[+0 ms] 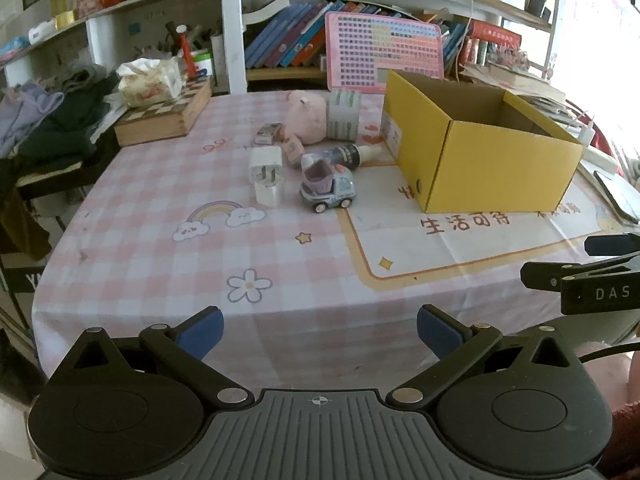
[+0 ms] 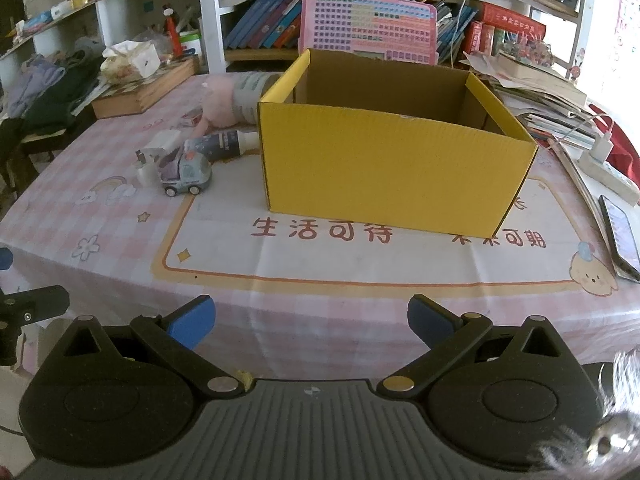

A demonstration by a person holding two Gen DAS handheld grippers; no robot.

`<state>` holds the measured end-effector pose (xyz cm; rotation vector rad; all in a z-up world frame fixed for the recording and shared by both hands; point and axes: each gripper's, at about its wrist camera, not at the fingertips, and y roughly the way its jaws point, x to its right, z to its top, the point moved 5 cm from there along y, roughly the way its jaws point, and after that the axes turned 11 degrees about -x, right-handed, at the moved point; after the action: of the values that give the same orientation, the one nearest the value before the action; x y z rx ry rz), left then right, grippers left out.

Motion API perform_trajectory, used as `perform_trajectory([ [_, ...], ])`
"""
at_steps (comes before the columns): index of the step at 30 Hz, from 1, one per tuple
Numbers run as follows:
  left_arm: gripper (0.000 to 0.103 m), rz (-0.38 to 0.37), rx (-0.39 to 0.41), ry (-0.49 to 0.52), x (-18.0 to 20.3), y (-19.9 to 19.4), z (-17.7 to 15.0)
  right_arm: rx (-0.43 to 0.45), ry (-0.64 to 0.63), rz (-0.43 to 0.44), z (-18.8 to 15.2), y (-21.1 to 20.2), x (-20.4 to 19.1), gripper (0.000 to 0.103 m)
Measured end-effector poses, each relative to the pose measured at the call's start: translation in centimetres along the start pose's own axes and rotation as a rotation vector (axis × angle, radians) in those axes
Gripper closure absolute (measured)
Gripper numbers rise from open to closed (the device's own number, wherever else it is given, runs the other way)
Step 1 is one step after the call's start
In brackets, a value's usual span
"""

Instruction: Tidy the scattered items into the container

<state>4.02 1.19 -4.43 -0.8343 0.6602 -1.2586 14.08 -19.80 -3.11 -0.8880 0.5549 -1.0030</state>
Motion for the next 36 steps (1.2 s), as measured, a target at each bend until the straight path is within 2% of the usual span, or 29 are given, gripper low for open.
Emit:
perform_trajectory([
  [18,0.000,0.067,0.009,0.040,-0.01,-0.53,0.87,0.005,0.016,0.061,0.33,0.39,-0.17,0.000],
  [26,0.000,0.039,0.010,0.060,0.06,-0.25,0.74,-0.008,0.030,0.042,0.48,0.54,-0.08,0.000],
  [32,0.000,0.018,-0.011,0.044,-0.12,0.14,0.41,-0.009,0.001,0.007,0.71,0.36,-0.48,0.000],
  [36,0.000,0.011,-0.005,0.068,0.46,0.02,0.34,0.006,-0.012,0.006,0.55,-0.02,-0.61,0.000],
])
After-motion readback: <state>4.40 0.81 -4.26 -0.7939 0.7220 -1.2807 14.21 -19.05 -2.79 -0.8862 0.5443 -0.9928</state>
